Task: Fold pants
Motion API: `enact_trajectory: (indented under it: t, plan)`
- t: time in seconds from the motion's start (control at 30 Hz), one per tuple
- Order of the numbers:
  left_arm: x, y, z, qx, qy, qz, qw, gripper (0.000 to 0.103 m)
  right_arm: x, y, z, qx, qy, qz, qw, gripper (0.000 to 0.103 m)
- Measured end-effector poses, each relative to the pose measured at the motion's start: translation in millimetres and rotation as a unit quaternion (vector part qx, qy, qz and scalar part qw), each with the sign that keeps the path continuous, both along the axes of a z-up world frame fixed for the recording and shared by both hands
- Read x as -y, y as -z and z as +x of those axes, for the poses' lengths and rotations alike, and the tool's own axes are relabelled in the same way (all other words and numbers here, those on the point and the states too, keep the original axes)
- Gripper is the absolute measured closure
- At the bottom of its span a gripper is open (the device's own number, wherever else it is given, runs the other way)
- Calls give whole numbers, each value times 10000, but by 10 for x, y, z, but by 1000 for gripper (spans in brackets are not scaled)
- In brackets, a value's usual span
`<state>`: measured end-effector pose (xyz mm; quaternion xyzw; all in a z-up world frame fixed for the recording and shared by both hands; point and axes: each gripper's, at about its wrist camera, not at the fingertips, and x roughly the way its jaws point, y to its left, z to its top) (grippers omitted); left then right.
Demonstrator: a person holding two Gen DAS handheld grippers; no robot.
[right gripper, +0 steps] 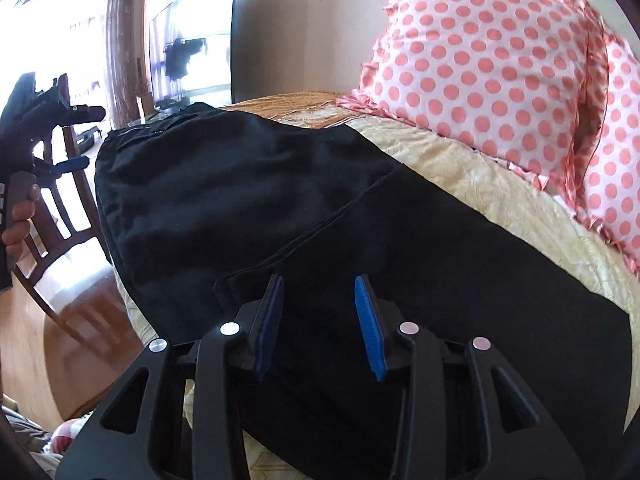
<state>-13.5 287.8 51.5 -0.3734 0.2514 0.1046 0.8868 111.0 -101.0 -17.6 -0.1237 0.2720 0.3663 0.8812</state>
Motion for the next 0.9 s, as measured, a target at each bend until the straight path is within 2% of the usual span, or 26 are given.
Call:
enact_trajectory:
  t: [0.1, 0.2, 0.33, 0.6, 0.67, 0.77, 0.8, 0.83, 0.9]
  plan:
    - [-258, 111, 34, 112, 9, -830, 9965, 2, 83, 23, 96, -225, 23, 250, 9994, 57]
    - [-409, 194, 65, 142, -76, -1262, 9919, 2, 81, 28, 81, -158, 41, 216, 9996, 55]
    - [-492, 225, 92, 69, -232, -1378, 9902, 2, 67, 33, 63, -179, 36, 244, 9995, 55]
    - [-511, 276, 101, 240, -181, -1860, 9821, 3, 64, 37, 67, -175, 37, 251, 9995, 54]
    - [-458, 260, 134, 211, -167, -1766, 9839, 5, 64, 37, 65, -174, 60, 264, 9995, 54]
    - [-406, 236, 181, 133, -263, -1609, 9865, 12, 67, 36, 62, -171, 62, 280, 9994, 54]
    - [-401, 230, 189, 145, -293, -1587, 9868, 22, 70, 37, 59, -168, 64, 297, 9994, 54]
    - [-402, 229, 197, 111, -339, -1561, 9871, 27, 77, 37, 55, -165, 64, 316, 9993, 53]
    - [-421, 248, 210, 16, -473, -1556, 9867, 49, 92, 37, 44, -145, 77, 351, 9992, 50]
